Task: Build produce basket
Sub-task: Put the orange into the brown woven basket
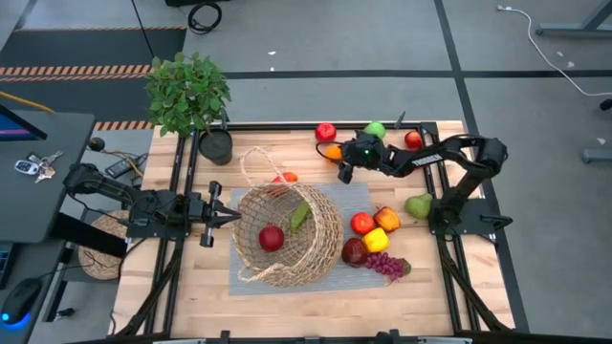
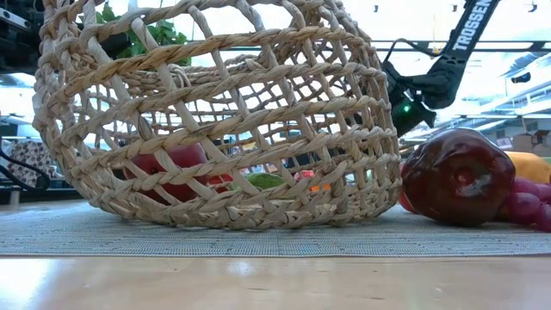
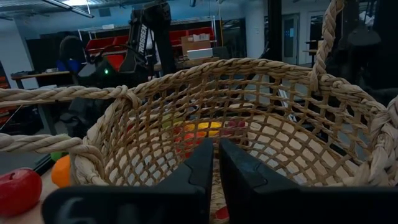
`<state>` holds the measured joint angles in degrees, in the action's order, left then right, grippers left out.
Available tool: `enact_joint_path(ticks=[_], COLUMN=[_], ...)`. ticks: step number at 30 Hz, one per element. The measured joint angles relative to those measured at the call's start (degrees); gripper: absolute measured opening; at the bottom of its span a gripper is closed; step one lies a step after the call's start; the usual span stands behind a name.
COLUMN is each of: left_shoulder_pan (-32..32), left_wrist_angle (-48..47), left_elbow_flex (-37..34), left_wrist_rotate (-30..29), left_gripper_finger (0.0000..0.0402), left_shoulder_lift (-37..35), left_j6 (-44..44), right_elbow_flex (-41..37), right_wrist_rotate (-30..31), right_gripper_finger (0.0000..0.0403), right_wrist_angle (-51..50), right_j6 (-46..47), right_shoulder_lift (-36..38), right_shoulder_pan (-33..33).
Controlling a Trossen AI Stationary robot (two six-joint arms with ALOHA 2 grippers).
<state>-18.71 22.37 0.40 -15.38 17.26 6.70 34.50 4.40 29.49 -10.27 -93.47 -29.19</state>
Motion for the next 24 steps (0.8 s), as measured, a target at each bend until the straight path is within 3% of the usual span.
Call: enact_joint_path(ticks=[4, 8, 14, 17, 24], left_shoulder_pan=[0.0, 0.0, 0.0, 0.0, 0.0], left_wrist_angle=[0.0, 0.0, 0.0, 0.0, 0.0], left_elbow_flex=[0.0, 0.0, 0.0, 0.0, 0.0], left_wrist_rotate=[0.0, 0.0, 0.0, 0.0, 0.0], left_gripper_finger=[0.0031, 0.0028, 0.0035, 0.0035, 0.0028], left_shoulder_lift=[0.0, 0.0, 0.0, 0.0, 0.0], left_j6=[0.0, 0.0, 0.0, 0.0, 0.0], right_elbow_flex=[0.0, 0.0, 0.0, 0.0, 0.0], right_wrist_rotate=[0.0, -0.5, -5.9, -4.4, -0.3], right_gripper_finger=[0.0248, 0.0292, 0.035, 0.0364, 0.0372], right_wrist_angle=[-0.6, -1.2, -8.6, -8.6, 0.4], right_j6=[0.0, 0.0, 0.1, 0.2, 2.9], right_shoulder_lift=[2.5, 5.1, 10.1, 12.3, 5.1], right_shoulder_pan=[0.0, 0.0, 0.0, 0.0, -3.7])
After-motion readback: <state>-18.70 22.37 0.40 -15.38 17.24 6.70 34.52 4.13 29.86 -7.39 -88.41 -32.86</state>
